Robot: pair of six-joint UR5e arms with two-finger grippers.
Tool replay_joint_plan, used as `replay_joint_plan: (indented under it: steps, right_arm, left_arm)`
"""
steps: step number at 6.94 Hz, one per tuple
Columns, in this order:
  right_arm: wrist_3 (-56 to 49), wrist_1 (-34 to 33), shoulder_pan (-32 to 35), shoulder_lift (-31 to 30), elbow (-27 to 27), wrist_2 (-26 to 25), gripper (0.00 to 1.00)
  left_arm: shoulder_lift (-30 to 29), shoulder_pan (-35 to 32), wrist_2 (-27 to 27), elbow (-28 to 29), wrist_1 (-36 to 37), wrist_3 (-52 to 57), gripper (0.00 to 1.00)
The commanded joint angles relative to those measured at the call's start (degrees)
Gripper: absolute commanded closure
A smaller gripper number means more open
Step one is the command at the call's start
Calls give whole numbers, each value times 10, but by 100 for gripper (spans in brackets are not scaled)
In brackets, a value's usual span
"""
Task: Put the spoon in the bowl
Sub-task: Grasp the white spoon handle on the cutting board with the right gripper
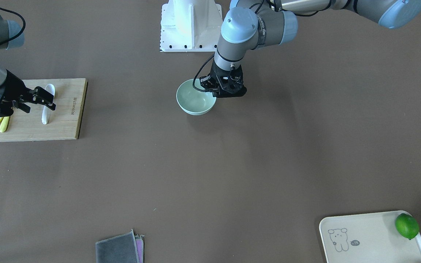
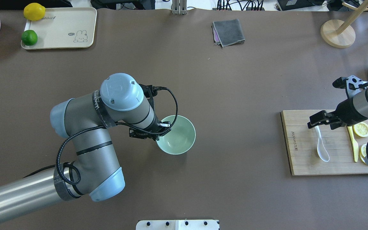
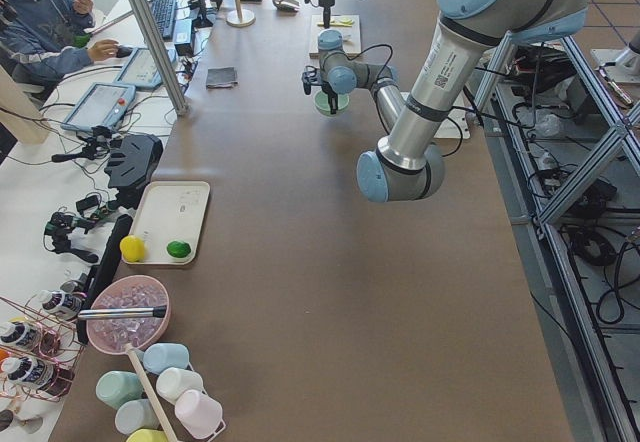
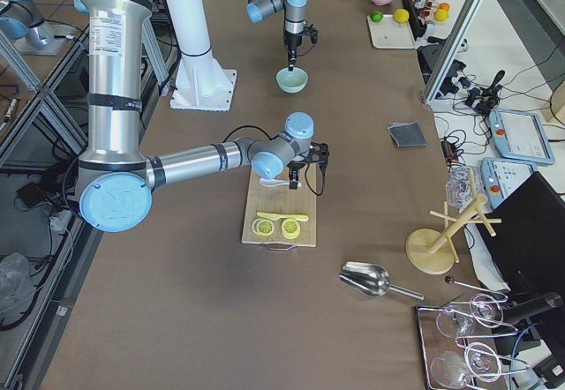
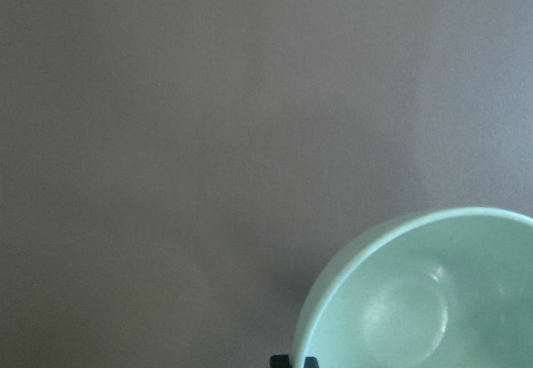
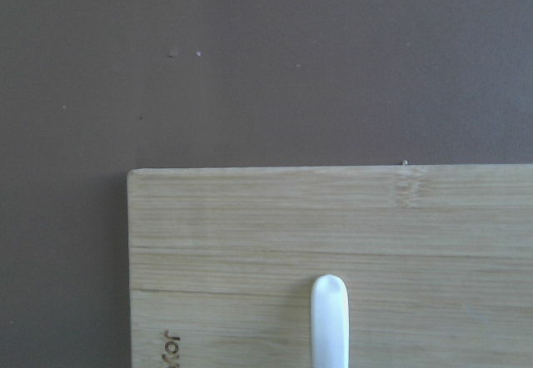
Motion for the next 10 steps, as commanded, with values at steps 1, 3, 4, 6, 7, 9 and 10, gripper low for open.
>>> replay_joint_plan:
  steps: [1, 3, 4, 6, 7, 9, 10]
  right_arm:
    - [6, 0, -19, -4, -3, -14, 14]
    - [6, 0, -29, -8, -3, -20, 21]
    - [6, -1, -29, -9, -4, -21, 33]
    - [5, -1, -30, -12, -4, -22, 59]
    - [5, -1, -29, -15, -4, -22, 62]
    - [5, -1, -30, -15, -4, -22, 82]
    - [5, -1, -30, -15, -4, -22, 100]
  left_arm:
    - [-1, 9, 10, 1, -2, -1, 100]
    - [-1, 9, 10, -2, -2, -1, 100]
    - [-1, 9, 10, -2, -2, -1, 100]
    - [2, 9, 10, -1, -4, 0, 100]
    - [1, 9, 9, -3, -4, 0, 100]
    - [1, 9, 5, -4, -4, 3, 60]
    - [0, 9, 9, -10, -4, 5, 23]
